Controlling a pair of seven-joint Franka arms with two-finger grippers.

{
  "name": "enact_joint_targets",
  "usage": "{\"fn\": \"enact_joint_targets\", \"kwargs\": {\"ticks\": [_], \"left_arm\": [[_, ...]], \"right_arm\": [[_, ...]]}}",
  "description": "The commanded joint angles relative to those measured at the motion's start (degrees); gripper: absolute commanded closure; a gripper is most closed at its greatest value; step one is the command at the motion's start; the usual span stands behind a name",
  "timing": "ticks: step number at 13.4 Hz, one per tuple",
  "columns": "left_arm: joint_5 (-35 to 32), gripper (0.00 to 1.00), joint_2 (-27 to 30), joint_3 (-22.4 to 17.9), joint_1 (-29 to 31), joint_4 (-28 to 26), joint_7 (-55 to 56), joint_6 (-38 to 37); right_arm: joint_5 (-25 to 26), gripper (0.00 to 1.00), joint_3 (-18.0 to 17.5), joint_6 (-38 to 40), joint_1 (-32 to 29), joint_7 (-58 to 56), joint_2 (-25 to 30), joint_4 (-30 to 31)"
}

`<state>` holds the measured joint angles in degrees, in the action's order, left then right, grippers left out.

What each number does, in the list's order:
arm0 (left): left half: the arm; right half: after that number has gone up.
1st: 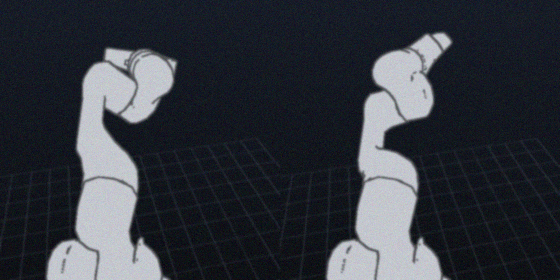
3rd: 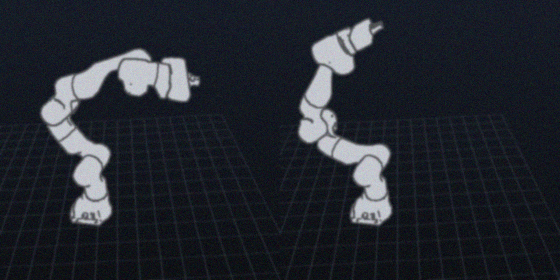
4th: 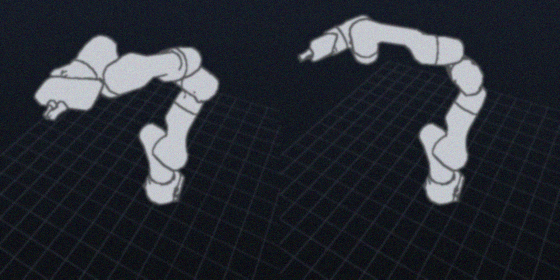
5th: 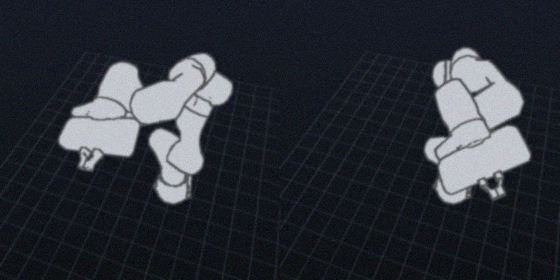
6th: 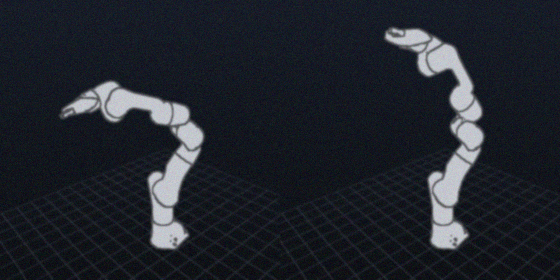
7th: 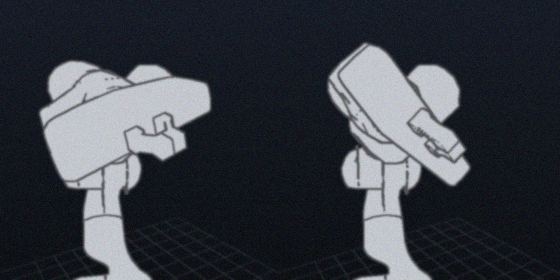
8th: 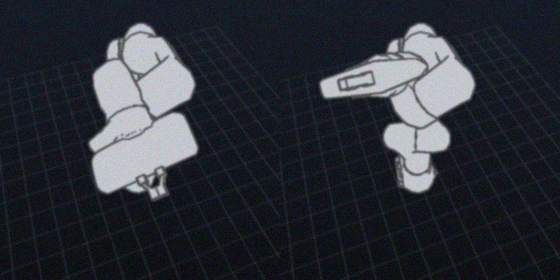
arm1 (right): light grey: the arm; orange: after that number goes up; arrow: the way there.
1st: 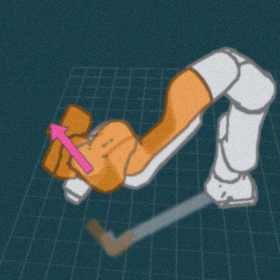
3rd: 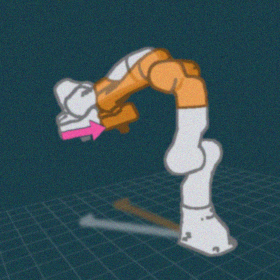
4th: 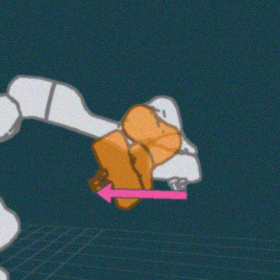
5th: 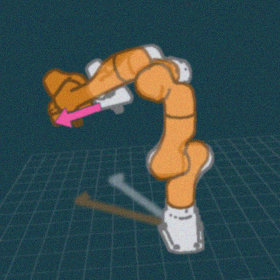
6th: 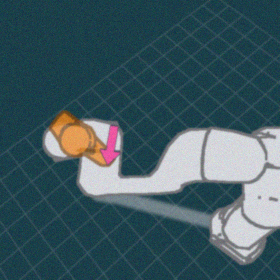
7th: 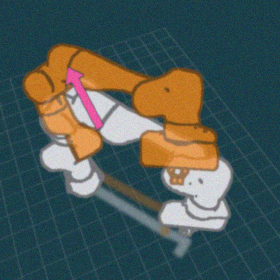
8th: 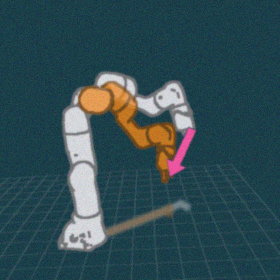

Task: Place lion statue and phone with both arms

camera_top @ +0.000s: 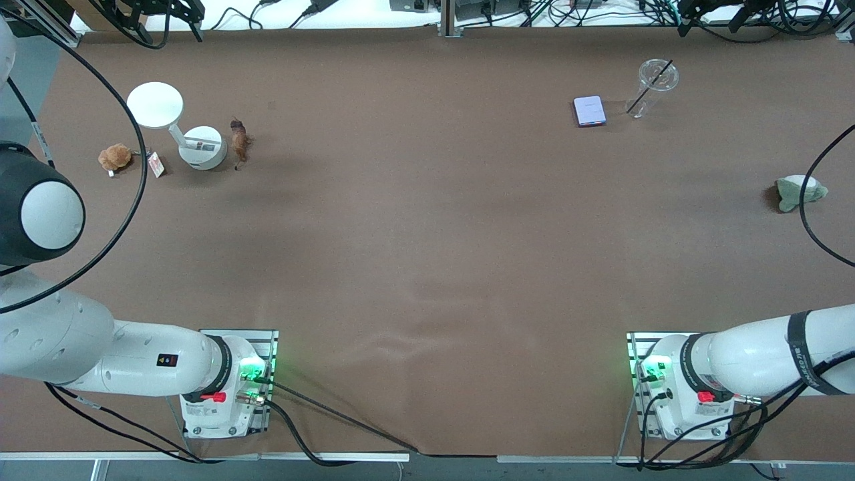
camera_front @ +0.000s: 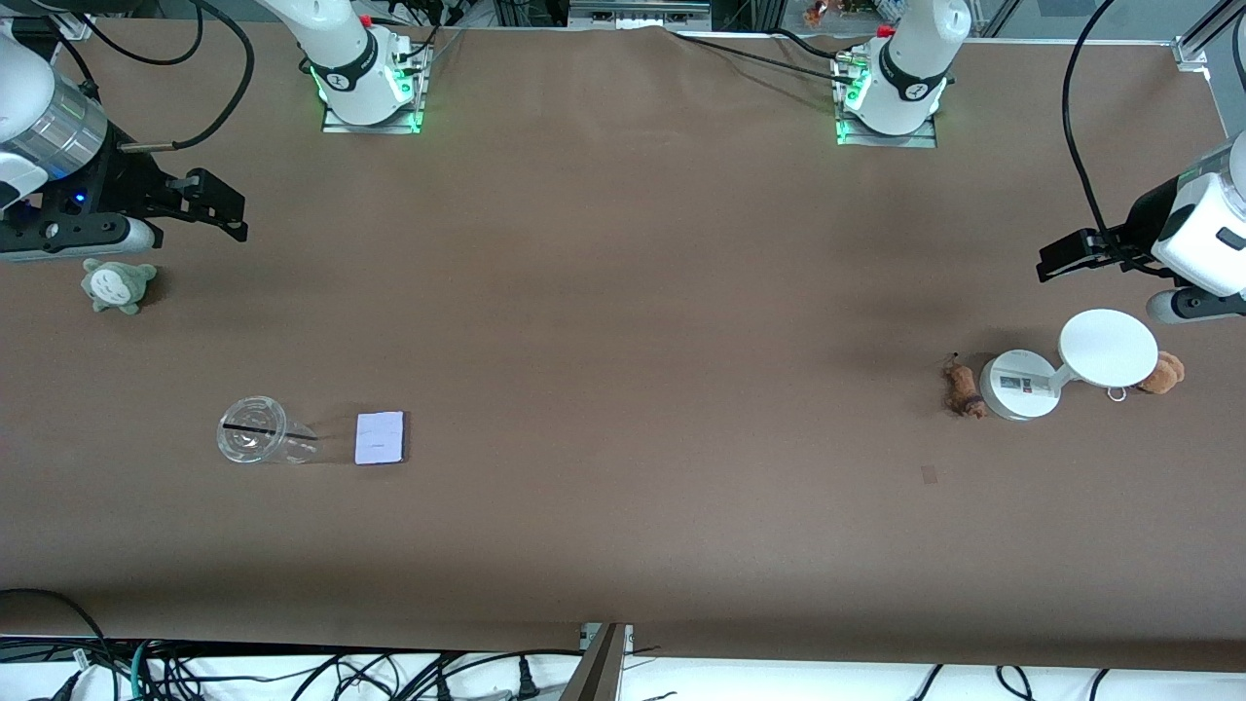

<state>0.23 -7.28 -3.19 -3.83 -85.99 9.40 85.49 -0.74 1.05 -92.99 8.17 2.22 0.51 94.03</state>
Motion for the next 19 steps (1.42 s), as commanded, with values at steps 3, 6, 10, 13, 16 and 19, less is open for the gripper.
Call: {"fn": "enact_joint_targets", "kwargs": {"ticks": [3, 6, 10, 13, 16, 19], "left_arm": [[0.2, 0.0, -0.5, -0.5, -1.3, 1.0, -1.0, 0.6], [0.2, 0.0, -0.8, -0.5, -1.4, 1.4, -1.0, 0.6], [0.1, 0.0, -1.4, -0.5, -1.1, 2.4, -1.0, 0.6], [0.0, 0.0, -1.5, -0.5, -1.2, 2.4, -1.0, 0.5], [0.0, 0.0, -1.5, -0.5, -1.3, 2.5, -1.0, 0.5], [0.0, 0.0, -1.5, -0.5, -1.2, 2.4, -1.0, 0.6]], "right_arm": [[0.9, 0.0, -0.7, -0.4, -0.8, -0.5, 0.6, 0.7], [0.9, 0.0, -0.7, -0.4, -0.8, -0.5, 0.7, 0.7], [0.9, 0.0, -0.7, -0.5, -0.8, -0.5, 0.6, 0.7], [0.9, 0.0, -0.7, -0.5, -0.8, -0.5, 0.7, 0.7], [0.9, 0.0, -0.7, -0.5, -0.8, -0.5, 0.7, 0.7], [0.9, 0.0, -0.7, -0.5, -0.8, -0.5, 0.7, 0.7]]}}
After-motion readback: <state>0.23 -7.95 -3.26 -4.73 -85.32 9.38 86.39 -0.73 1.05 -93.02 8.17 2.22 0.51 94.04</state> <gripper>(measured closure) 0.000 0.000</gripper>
